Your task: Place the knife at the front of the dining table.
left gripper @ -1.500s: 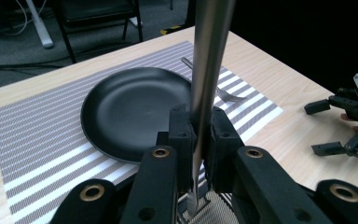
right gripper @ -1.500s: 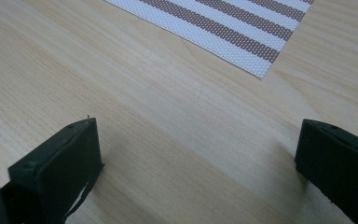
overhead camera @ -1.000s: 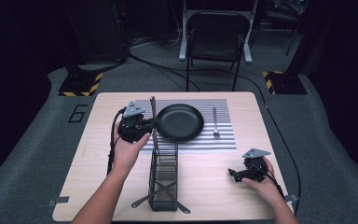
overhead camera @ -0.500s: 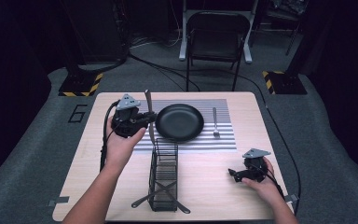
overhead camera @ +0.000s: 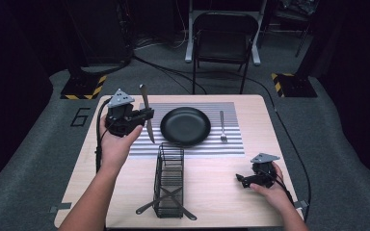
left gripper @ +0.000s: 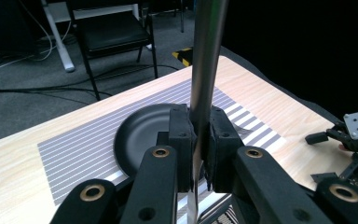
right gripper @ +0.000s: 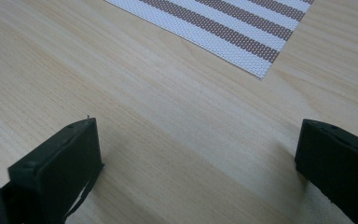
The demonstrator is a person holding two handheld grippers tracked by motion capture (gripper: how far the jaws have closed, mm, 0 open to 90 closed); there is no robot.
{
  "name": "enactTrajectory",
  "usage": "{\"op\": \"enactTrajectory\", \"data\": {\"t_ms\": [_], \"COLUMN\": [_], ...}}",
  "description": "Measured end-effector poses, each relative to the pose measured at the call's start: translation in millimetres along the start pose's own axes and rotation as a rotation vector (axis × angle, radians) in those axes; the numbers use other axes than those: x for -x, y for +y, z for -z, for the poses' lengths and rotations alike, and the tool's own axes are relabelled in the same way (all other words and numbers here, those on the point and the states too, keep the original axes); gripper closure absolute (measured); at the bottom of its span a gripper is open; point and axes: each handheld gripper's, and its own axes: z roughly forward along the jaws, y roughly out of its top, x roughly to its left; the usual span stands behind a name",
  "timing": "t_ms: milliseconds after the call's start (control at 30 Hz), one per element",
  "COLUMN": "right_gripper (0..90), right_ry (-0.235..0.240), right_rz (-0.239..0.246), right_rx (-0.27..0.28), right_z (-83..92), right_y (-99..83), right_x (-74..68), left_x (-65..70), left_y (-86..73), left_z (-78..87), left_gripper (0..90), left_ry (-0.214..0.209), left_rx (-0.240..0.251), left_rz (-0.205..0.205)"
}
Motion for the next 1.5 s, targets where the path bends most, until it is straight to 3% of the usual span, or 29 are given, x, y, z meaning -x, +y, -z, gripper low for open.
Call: {"op": "enactTrajectory", "data": {"t_ms": [300,733,967,1267,1500], "right_gripper": [0.0,0.0,0.0,0.0,0.0], "right_ry": [0.000,0.000,0.000,0.000,0.000], "right_rz": [0.000,0.001,0.001,0.001,0.001], "right_rx": [0.000,0.000,0.001,0.000,0.000], "right_z": [0.0,0.0,0.0,0.0,0.0], "right_y": [0.0,0.0,0.0,0.0,0.0], "right_x": [0.0,0.0,0.0,0.0,0.0], "left_x": [-12.5,-28.5,-38.2,-46.6,-51.6], "left_y": [-4.4,-21.7,-35.6,-52.3,-65.9], "left_z": [-1.4,-23.5,-34.9,-46.2,-54.3], "left_gripper": [82.8,82.8,82.8,82.8,82.8], "left_ry": [0.026,0.069,0.089,0.110,0.128], "left_rx": [0.013,0.015,0.035,0.017,0.033], "left_rz": [0.020,0.048,0.061,0.067,0.067]}}
